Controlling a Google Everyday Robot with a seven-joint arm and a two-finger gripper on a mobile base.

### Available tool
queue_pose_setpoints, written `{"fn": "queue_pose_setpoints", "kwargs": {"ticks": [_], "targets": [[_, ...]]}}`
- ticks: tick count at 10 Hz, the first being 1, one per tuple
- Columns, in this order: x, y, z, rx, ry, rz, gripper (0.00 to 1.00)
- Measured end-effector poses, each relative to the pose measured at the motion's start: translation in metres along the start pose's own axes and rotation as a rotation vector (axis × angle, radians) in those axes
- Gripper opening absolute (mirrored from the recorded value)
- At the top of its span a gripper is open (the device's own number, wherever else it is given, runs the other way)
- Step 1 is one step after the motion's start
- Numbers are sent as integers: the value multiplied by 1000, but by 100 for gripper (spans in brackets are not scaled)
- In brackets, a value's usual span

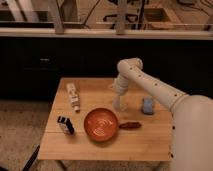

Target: Place the ceramic cup over the eraser

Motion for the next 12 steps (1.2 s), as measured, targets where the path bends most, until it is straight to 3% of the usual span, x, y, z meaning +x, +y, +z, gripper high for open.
{"fn": "queue_pose_setpoints", "kwargs": {"ticks": [4,9,12], "targets": [[7,5,-2,-9,-25,-6,80],[12,2,-1,-31,56,-53,80],[18,0,-3,-38,71,-72,80]]}}
